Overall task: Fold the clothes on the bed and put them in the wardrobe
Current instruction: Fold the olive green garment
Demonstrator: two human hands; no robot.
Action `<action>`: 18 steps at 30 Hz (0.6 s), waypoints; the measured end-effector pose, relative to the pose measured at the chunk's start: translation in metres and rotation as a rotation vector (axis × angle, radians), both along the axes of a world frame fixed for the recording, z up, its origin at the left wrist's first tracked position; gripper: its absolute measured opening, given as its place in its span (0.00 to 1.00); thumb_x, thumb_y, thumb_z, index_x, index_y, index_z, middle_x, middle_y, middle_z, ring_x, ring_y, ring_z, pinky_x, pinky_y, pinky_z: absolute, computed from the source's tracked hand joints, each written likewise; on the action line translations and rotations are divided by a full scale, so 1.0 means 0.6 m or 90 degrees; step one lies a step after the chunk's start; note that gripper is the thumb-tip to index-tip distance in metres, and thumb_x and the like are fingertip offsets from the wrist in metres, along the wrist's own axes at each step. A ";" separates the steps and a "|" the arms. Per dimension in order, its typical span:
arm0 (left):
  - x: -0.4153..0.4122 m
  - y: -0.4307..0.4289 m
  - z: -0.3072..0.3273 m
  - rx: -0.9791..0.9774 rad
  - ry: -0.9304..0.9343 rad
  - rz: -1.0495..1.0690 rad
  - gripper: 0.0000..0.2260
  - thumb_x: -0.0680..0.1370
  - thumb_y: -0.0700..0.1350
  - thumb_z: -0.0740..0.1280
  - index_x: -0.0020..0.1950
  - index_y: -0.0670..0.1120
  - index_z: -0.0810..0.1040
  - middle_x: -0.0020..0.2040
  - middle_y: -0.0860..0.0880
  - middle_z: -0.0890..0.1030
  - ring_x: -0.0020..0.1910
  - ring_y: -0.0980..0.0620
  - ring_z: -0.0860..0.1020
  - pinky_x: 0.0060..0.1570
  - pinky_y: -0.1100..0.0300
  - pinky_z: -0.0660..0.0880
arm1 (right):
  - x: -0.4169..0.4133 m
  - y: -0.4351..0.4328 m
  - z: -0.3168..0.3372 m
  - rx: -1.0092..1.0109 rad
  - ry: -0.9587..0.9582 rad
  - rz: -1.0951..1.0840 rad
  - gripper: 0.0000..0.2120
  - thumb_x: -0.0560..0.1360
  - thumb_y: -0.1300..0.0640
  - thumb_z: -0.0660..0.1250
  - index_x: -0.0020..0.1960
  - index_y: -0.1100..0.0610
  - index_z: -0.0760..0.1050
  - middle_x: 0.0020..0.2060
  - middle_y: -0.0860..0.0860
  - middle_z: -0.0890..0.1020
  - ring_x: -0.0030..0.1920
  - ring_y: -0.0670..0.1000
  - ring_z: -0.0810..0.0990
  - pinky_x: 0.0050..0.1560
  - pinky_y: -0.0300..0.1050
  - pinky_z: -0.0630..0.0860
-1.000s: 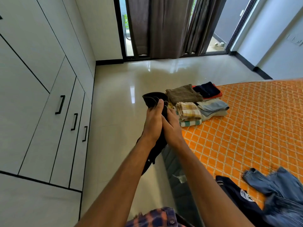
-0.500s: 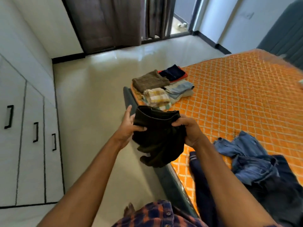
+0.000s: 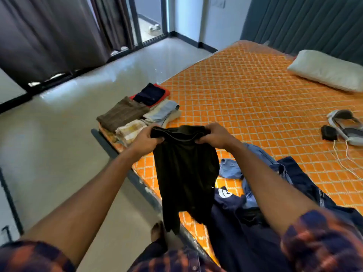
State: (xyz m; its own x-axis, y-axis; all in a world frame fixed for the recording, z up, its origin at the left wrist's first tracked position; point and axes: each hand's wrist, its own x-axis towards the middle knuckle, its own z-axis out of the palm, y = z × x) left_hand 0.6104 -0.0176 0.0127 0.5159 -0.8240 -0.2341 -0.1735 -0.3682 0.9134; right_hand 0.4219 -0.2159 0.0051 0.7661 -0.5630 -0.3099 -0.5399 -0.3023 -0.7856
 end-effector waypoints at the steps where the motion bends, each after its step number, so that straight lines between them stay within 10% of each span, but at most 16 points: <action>1: 0.017 -0.033 0.006 -0.014 -0.020 -0.002 0.09 0.77 0.35 0.71 0.46 0.49 0.77 0.43 0.48 0.79 0.45 0.52 0.77 0.50 0.55 0.72 | 0.017 -0.023 0.011 -0.036 0.002 -0.020 0.16 0.66 0.53 0.77 0.50 0.61 0.84 0.46 0.59 0.86 0.49 0.55 0.85 0.53 0.55 0.78; 10: 0.159 -0.282 0.124 -0.147 -0.148 -0.037 0.10 0.80 0.33 0.67 0.50 0.49 0.79 0.43 0.56 0.81 0.44 0.61 0.80 0.47 0.64 0.75 | 0.129 -0.200 0.143 -0.283 -0.143 -0.143 0.05 0.72 0.55 0.68 0.46 0.54 0.81 0.40 0.47 0.81 0.44 0.49 0.79 0.43 0.46 0.70; 18: 0.147 -0.225 0.015 0.023 -0.124 -0.211 0.04 0.81 0.34 0.65 0.51 0.40 0.79 0.41 0.47 0.81 0.38 0.61 0.81 0.43 0.62 0.77 | 0.084 -0.098 -0.004 -0.095 -0.125 -0.265 0.15 0.70 0.65 0.67 0.32 0.47 0.73 0.26 0.44 0.77 0.29 0.45 0.73 0.32 0.42 0.67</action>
